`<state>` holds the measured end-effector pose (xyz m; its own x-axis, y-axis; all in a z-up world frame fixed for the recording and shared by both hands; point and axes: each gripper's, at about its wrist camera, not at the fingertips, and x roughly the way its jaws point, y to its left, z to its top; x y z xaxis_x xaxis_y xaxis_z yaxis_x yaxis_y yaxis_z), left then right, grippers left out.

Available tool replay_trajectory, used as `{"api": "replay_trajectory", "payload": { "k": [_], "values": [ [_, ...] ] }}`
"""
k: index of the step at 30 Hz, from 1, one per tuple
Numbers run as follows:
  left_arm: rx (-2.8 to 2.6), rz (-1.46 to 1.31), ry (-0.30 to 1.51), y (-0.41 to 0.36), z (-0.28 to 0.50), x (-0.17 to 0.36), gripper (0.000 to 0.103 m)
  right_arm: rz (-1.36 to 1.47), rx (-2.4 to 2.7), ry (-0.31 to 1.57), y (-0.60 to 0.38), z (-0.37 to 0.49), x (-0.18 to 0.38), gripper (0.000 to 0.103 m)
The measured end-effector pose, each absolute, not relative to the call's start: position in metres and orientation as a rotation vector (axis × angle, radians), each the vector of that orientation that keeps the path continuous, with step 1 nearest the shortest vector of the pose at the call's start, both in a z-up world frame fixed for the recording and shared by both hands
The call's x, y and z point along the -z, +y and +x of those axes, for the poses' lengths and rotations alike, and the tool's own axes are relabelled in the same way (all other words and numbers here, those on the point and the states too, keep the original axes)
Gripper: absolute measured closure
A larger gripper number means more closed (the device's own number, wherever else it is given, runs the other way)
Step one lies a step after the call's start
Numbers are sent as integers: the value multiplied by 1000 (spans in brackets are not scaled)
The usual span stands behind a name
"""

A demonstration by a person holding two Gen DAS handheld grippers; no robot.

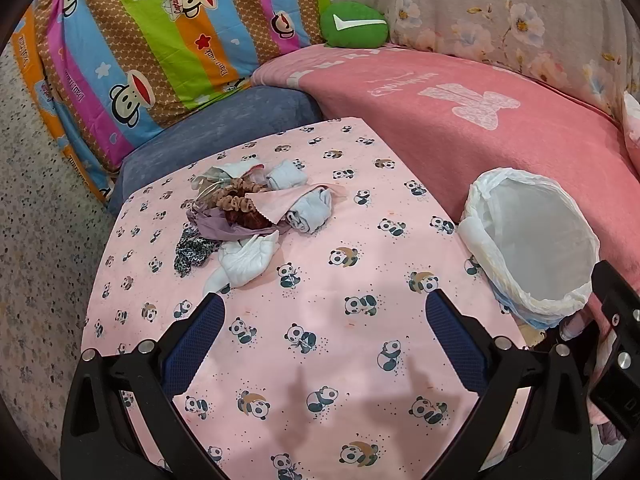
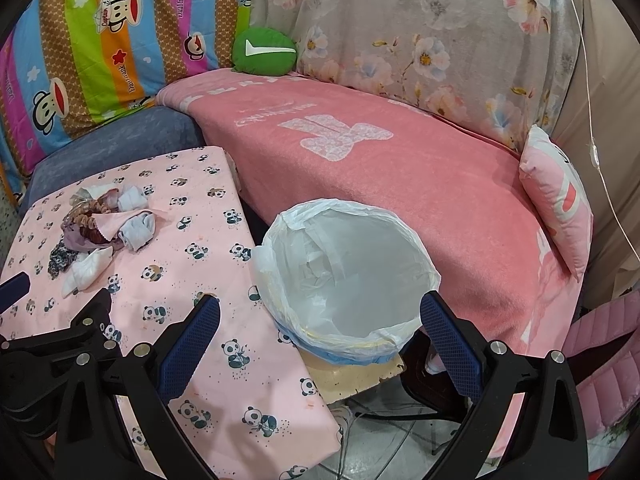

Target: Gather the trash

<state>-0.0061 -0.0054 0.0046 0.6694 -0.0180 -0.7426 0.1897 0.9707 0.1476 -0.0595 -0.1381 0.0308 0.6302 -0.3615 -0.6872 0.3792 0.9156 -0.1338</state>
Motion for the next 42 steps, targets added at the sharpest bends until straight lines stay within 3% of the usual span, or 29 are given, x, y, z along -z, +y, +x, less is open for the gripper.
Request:
{"api": "replay_trajectory", "payload": {
  "k": [19, 42],
  "values": [
    [146, 189, 823, 2, -2, -7, 7, 15, 422, 784, -125, -57, -30, 5],
    [104, 120, 870, 85, 48, 19, 7, 8, 364, 709, -74, -10, -28, 5]
  ]
}}
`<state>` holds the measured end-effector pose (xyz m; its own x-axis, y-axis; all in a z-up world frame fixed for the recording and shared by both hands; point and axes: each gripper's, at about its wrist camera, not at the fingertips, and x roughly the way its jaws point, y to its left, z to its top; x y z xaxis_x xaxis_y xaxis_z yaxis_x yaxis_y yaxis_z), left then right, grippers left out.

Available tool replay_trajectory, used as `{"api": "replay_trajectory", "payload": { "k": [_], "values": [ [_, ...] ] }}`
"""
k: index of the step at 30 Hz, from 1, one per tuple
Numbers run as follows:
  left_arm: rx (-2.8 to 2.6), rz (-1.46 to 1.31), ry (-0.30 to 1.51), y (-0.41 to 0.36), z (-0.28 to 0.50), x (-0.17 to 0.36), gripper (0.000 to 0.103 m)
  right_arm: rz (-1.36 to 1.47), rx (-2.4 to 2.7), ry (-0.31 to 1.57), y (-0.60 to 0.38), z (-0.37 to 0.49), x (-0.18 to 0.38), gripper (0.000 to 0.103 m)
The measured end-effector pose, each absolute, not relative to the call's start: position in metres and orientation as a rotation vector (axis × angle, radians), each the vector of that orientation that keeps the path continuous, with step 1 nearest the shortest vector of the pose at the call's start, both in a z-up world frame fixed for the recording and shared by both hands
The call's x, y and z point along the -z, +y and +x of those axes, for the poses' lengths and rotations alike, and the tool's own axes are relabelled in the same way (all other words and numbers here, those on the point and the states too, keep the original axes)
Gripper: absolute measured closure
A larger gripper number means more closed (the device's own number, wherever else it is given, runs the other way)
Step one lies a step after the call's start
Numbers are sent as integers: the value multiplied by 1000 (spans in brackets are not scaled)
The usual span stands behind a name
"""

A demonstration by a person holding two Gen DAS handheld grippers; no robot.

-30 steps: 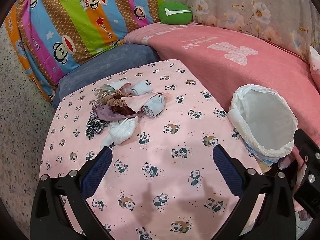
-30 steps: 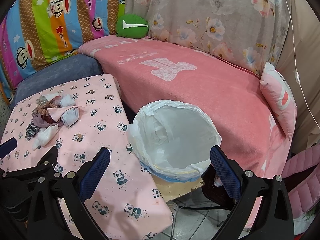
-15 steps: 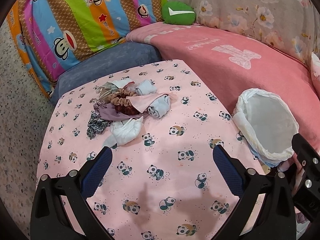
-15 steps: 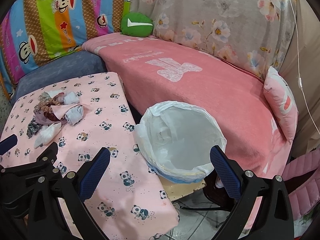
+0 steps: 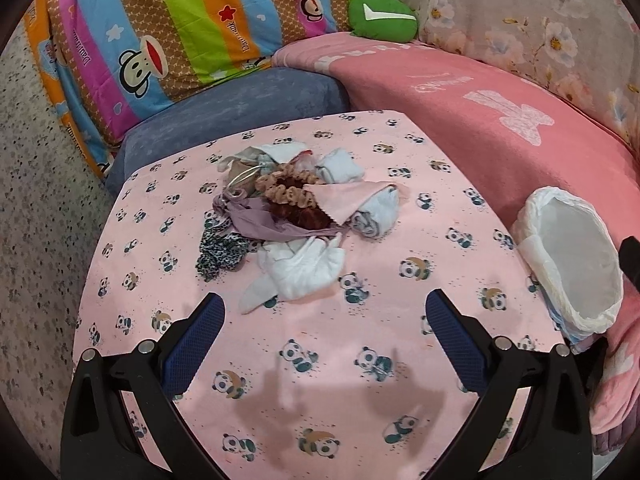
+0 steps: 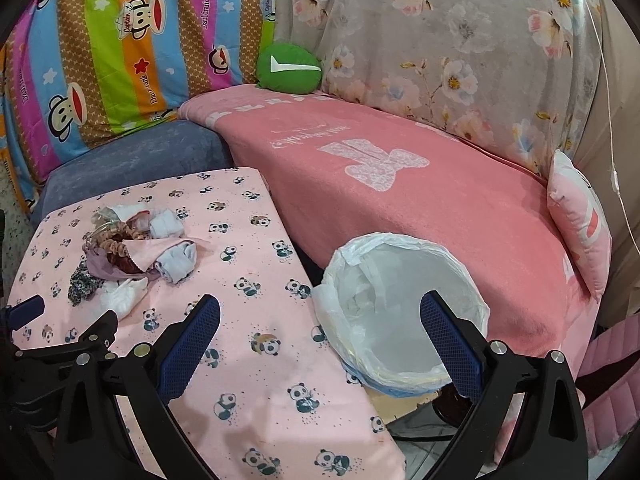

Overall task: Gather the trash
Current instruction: 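Grasp the leopard-print scrunchie with the left tool while the right tool grasps the white cloth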

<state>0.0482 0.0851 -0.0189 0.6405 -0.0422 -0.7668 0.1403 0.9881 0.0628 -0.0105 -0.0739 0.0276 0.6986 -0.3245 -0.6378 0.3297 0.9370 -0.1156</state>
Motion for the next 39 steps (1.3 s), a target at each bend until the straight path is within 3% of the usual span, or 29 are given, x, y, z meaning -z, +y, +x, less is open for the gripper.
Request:
{"api": "replay_trajectory", "payload": {
  "k": [12, 23, 27, 31, 34, 35, 36, 39],
  "values": [
    [15, 59, 915, 185, 110, 62, 7, 14, 232, 741, -13, 46, 2, 5],
    [130, 6, 944, 215, 155, 92, 8, 13, 90, 839, 57, 101, 51, 6],
    [176, -28, 974, 218, 165, 100, 18, 30, 50, 872, 69, 119, 67, 16],
    [226, -85, 1031, 223, 173, 112, 44, 48, 27, 916, 75, 133, 83, 32],
    [241, -93, 1026, 224, 169, 113, 55, 94, -8, 959, 74, 141, 95, 44],
    [255, -91, 1024, 223, 167, 113, 61, 107, -21, 976, 74, 143, 101, 52],
    [266, -91, 1025, 223, 166, 113, 76, 114, -31, 990, 75, 144, 104, 63],
    [285, -104, 1034, 220, 161, 113, 85, 135, -74, 1024, 78, 143, 113, 83]
  ]
}}
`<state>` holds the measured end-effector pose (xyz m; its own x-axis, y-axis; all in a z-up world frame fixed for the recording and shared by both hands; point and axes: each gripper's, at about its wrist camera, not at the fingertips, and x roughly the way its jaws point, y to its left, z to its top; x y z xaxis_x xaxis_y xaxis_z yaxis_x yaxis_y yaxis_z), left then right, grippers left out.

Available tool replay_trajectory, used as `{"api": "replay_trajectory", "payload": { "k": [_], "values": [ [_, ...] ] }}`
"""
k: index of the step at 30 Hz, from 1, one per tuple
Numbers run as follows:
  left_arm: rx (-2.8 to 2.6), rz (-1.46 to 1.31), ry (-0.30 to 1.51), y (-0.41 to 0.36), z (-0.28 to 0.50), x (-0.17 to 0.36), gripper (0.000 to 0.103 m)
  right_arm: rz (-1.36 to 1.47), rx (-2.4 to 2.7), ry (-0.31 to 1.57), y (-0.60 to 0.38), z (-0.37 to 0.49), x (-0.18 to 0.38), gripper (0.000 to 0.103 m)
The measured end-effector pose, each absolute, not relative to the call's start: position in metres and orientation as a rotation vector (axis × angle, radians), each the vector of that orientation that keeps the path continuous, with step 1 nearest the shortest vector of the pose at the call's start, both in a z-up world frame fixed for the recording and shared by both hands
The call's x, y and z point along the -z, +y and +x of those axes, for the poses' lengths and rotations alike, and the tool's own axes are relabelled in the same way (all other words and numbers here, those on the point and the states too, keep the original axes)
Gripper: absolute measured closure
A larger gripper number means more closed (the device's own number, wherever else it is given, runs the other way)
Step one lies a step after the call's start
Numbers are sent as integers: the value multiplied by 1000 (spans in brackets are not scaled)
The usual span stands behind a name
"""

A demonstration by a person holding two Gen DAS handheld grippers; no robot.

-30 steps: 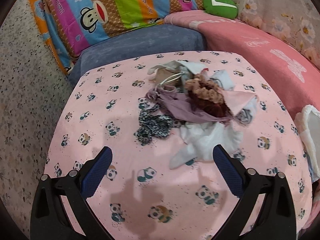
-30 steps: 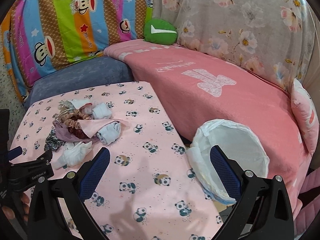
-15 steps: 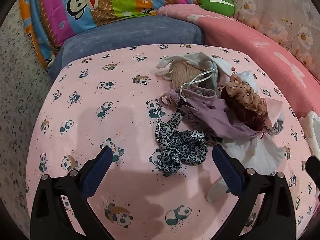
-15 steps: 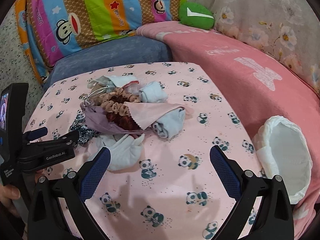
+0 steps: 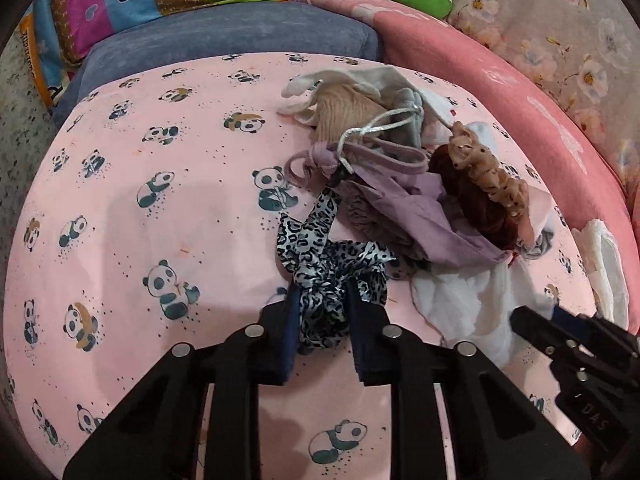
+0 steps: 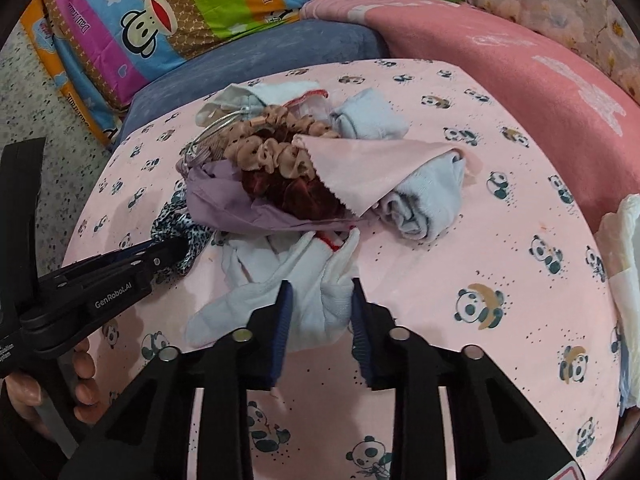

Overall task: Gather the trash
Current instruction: 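Grasp the leopard-print scrunchie with the left tool while the right tool grasps the white cloth, then carry both items over the white bin and open both tools to drop them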

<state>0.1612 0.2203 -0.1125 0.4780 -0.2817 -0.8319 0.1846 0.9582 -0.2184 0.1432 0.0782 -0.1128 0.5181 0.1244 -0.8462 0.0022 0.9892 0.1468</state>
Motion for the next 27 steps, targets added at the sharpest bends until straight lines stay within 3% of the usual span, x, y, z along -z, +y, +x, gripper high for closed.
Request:
{"api": "replay_trajectory", "payload": {
  "k": [2, 6, 18, 27],
  "values": [
    [287, -104, 1038, 219, 159, 111, 88, 128, -90, 1031, 82, 139, 115, 90],
    [279, -94, 1030, 215, 145, 104, 90, 125, -116, 1016, 86, 127, 108, 94],
    [313, -62, 956, 187, 118, 50, 91, 148, -118, 840, 69, 78, 28, 95],
    [428, -1, 849, 124, 95, -2, 91, 209, -26, 700, 14, 47, -30, 95]
  ]
}}
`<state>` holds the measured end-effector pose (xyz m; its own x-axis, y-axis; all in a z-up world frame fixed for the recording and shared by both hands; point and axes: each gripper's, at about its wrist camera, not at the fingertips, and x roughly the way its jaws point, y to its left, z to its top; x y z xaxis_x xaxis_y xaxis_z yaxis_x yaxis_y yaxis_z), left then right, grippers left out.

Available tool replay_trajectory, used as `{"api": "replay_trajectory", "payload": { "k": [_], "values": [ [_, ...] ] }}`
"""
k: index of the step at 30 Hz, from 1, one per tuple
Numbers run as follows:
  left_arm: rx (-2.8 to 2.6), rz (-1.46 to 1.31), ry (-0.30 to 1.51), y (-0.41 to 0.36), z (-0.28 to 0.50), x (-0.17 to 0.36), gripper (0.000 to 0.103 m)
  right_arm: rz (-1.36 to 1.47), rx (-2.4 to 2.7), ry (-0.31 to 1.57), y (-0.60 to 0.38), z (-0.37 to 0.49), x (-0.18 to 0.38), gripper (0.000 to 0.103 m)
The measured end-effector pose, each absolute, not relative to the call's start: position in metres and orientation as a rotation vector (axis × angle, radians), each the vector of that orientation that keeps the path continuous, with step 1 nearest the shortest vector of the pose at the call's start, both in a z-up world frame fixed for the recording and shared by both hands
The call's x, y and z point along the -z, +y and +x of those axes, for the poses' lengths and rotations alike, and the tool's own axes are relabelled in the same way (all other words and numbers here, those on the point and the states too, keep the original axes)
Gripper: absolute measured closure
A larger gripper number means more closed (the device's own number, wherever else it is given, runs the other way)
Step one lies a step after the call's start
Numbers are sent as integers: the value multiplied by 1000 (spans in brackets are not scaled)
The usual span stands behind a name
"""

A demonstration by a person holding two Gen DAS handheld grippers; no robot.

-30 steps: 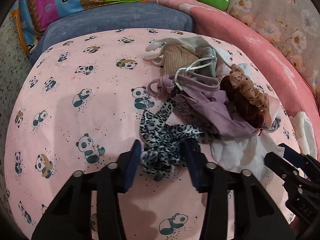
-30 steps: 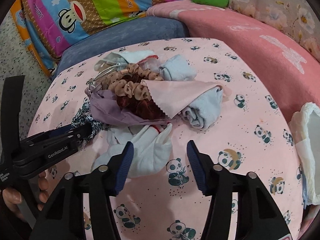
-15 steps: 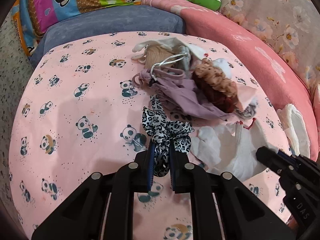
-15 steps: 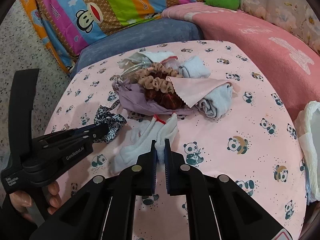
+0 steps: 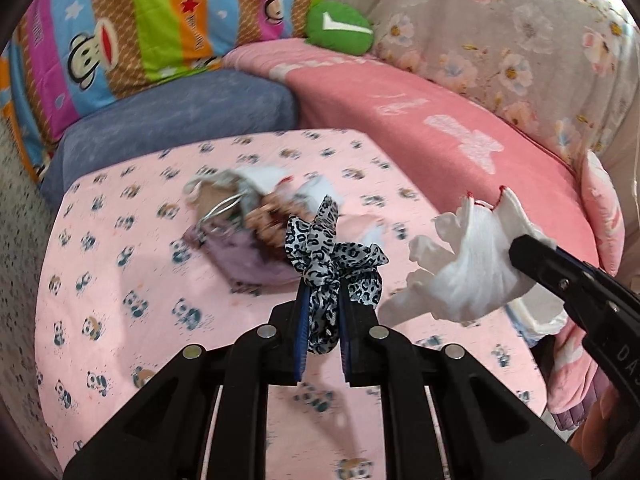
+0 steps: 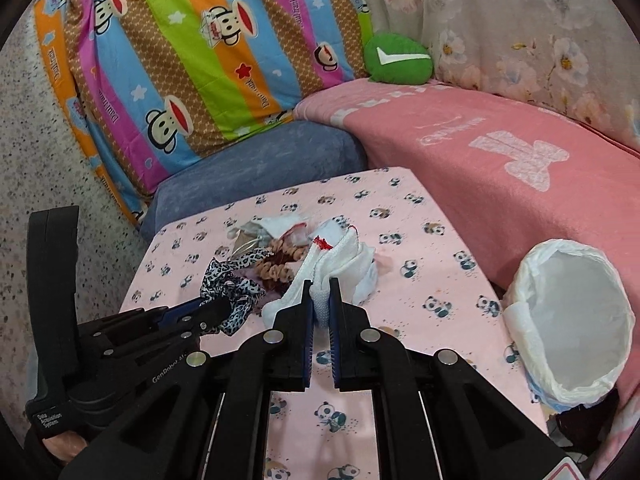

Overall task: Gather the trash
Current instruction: 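Carry both items over the white bin and open both tools to drop them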

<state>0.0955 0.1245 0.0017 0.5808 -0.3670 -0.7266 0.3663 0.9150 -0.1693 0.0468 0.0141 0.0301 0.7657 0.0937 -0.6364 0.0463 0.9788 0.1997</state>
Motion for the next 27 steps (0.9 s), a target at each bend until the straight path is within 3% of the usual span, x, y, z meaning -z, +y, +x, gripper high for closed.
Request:
{"api": "replay_trajectory", "payload": {
  "k": [13, 27],
  "values": [
    [614, 94, 772, 15, 74, -31, 90, 269, 177, 559, -97, 3, -71, 95],
    [800, 177, 763, -87, 60, -31, 90, 344, 364, 535, -203, -25, -63, 95]
  ]
}}
